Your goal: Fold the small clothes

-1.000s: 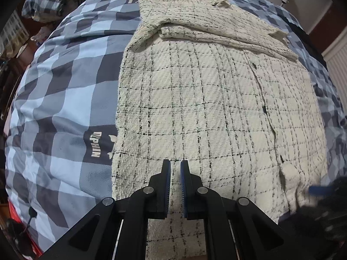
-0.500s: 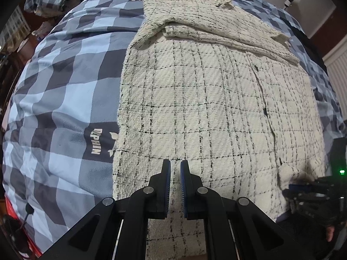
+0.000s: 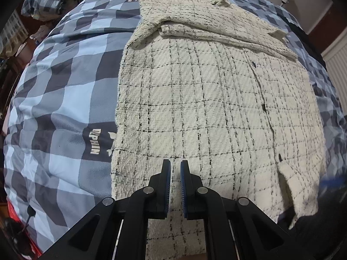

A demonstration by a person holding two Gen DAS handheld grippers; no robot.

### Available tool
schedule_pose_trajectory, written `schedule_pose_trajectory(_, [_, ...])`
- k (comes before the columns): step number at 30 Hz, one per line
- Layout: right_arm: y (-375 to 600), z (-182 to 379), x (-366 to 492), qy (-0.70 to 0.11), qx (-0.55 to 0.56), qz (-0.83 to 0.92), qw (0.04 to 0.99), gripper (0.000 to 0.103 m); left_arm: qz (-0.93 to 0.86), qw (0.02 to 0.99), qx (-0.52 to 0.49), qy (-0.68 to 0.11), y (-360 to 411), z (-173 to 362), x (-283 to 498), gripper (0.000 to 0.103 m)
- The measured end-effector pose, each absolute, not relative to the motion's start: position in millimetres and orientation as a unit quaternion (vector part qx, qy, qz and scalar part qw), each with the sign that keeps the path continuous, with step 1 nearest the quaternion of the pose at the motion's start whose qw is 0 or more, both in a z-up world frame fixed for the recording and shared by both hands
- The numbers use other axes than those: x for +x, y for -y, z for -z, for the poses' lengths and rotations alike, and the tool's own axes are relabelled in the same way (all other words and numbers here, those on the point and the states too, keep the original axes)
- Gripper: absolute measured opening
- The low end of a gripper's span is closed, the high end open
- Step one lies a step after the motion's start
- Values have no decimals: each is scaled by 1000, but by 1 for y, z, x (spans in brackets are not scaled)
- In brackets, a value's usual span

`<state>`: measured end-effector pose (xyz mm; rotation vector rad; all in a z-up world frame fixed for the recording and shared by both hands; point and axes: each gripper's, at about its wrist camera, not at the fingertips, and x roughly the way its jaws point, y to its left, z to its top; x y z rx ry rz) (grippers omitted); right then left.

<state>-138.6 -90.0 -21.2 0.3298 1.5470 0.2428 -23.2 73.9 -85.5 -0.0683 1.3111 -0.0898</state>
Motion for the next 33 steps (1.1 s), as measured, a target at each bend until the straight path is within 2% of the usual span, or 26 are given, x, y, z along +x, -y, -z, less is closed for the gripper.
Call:
schedule_pose_trajectory(1, [108,7,-137,-674,154,-94,716,53,44,790,-35,-611,-75,86,-23,8])
schedule_pose_trajectory(2, [124,-8,-141,-662,152,-73,730,64,46,789,-37,-612,-76,86,-22,8])
schedule_pose_trajectory(3, [141,-20,-143,-651,141,-34,745,81,48,787,-37,-614,-76,86,-21,8])
schedule_pose_trajectory(5, [169,-30,-145,-644,126,33,754,95,53,785,-15,-617,-76,84,-19,8])
schedule_pose_trajectory(9, [244,-23,-152,-679,173,87,709,95,55,772,11,-633,-80,89,-19,8])
schedule_pose_trajectory(13, [270,10,-150,-704,250,109,656,95,46,753,-8,-656,-93,99,-19,8])
schedule_pose_trajectory(20, [271,60,-125,-782,191,122,580,95,28,748,-69,-659,-122,101,-19,7])
schedule_pose_trajectory(25, [281,104,-120,-822,214,128,512,93,26,747,-86,-658,-129,102,-20,8])
schedule_pose_trajectory(26, [285,110,-122,-829,221,121,499,84,25,746,-90,-659,-130,103,-19,8])
schedule_pose_trajectory(27, [289,116,-120,-836,220,110,491,55,25,745,-92,-660,-130,103,-19,8])
schedule_pose_trajectory(28, [289,120,-119,-840,213,104,488,37,26,745,-96,-660,-132,103,-19,8])
schedule_pose_trajectory(29, [287,121,-118,-845,197,100,487,26,25,745,-99,-659,-133,103,-20,8])
schedule_pose_trajectory(33, [281,97,-113,-815,164,72,551,8,19,745,-109,-658,-140,102,-21,8])
